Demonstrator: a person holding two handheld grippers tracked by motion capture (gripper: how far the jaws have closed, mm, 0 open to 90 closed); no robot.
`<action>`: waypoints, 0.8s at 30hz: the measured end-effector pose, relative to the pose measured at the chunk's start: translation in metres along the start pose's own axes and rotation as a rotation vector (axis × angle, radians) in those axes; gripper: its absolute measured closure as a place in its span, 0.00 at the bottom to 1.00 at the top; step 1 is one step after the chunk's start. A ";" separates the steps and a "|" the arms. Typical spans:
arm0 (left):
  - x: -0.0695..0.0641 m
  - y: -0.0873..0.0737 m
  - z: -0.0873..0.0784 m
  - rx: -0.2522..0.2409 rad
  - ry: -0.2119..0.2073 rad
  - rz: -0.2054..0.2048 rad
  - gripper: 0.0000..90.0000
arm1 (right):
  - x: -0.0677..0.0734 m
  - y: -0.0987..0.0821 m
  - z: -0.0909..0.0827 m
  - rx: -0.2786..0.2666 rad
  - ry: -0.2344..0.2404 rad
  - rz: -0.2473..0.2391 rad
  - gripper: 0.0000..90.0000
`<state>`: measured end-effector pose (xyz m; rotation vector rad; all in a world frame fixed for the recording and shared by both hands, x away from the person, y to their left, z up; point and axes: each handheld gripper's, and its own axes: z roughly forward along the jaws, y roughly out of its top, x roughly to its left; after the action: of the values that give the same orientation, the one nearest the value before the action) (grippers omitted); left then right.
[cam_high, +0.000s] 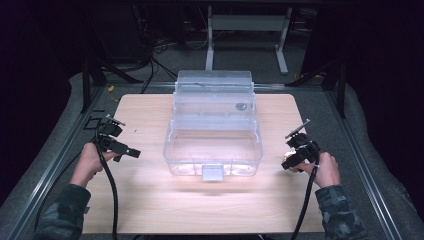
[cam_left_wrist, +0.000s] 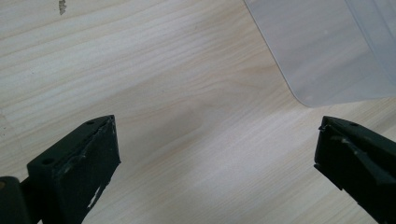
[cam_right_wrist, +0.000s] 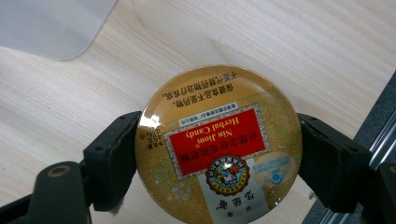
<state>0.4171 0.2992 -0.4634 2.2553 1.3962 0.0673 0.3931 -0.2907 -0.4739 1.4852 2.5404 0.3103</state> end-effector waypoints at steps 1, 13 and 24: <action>0.000 0.000 0.000 0.001 0.001 0.000 0.00 | 0.001 0.001 -0.003 -0.004 0.000 -0.002 0.22; 0.007 0.004 -0.005 0.002 0.020 -0.014 0.00 | 0.005 0.014 -0.031 -0.015 -0.014 -0.040 0.22; 0.009 0.011 -0.005 0.007 0.021 -0.019 0.00 | 0.010 0.029 -0.059 -0.034 -0.014 -0.077 0.22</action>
<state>0.4288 0.3045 -0.4564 2.2533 1.4303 0.0805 0.3974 -0.2726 -0.4102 1.3683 2.5608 0.3292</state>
